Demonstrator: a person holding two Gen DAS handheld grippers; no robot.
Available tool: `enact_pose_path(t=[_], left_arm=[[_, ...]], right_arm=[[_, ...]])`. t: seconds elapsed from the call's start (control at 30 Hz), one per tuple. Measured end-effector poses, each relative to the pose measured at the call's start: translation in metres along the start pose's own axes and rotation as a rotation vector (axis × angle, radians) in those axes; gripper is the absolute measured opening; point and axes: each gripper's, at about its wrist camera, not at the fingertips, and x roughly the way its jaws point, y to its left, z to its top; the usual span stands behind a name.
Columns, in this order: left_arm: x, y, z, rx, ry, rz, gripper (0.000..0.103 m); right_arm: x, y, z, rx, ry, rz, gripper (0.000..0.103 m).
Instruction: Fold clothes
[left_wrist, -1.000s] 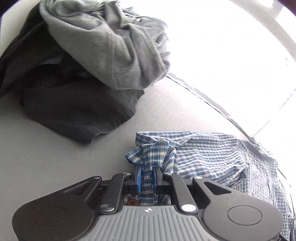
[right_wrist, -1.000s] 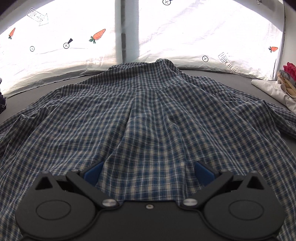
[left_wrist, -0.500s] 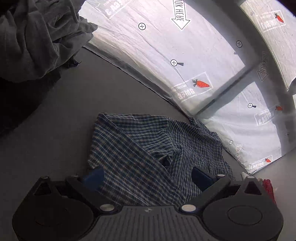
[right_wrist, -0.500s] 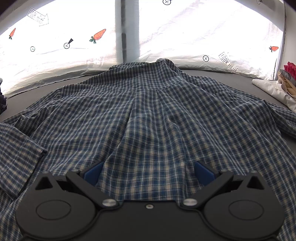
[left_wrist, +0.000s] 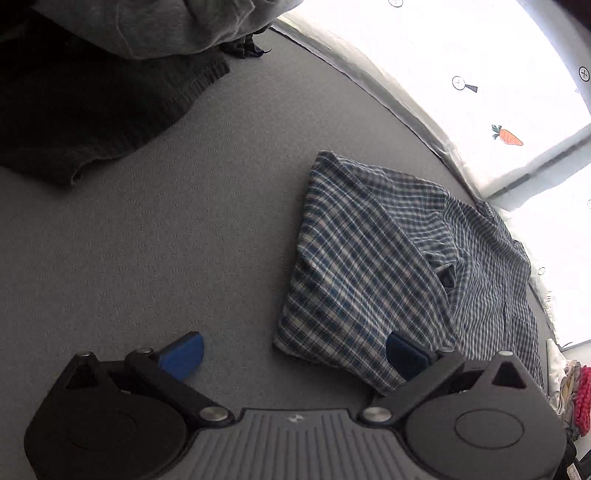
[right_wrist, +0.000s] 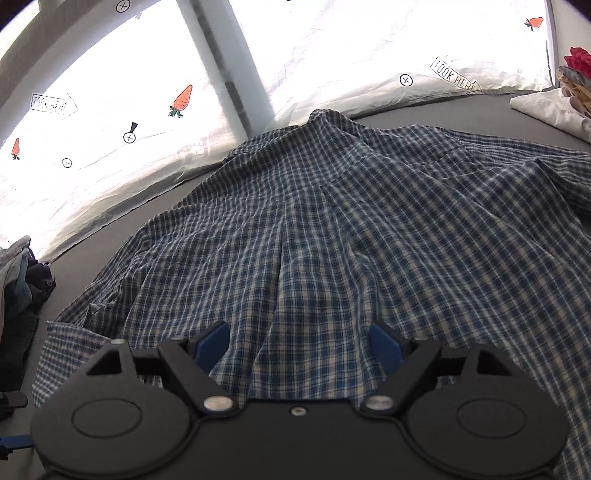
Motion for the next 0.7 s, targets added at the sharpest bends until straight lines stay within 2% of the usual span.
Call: enact_pose_path(t=[0.07,0.1,0.17,0.2,0.27,0.53,0.7], left_arm=[[0.001,-0.003,0.000,0.013,0.004,0.006,0.103],[0.001,-0.003,0.000,0.018,0.006,0.009,0.103],[0.002,-0.004,0.000,0.015,0.009,0.010,0.103],[0.002,-0.005,0.001,0.014,0.011,0.010,0.103],[0.002,-0.002,0.002,-0.008,0.009,-0.004,0.103],[-0.003,0.017,0.004,-0.135,-0.011,-0.093,0.103],[-0.004,0.021,0.004,-0.167,-0.013,-0.117,0.103]], right_arm=[[0.000,0.001,0.008,0.067,0.020,0.091,0.054],[0.003,0.000,0.011,0.116,0.040,0.154,0.050],[0.012,-0.001,0.011,0.234,0.075,0.303,0.024],[0.021,0.000,0.009,0.305,0.110,0.380,0.021],[0.036,0.006,0.005,0.370,0.178,0.453,0.021],[0.071,0.037,-0.010,0.278,0.327,0.418,0.021],[0.086,0.050,-0.010,0.267,0.352,0.430,0.021]])
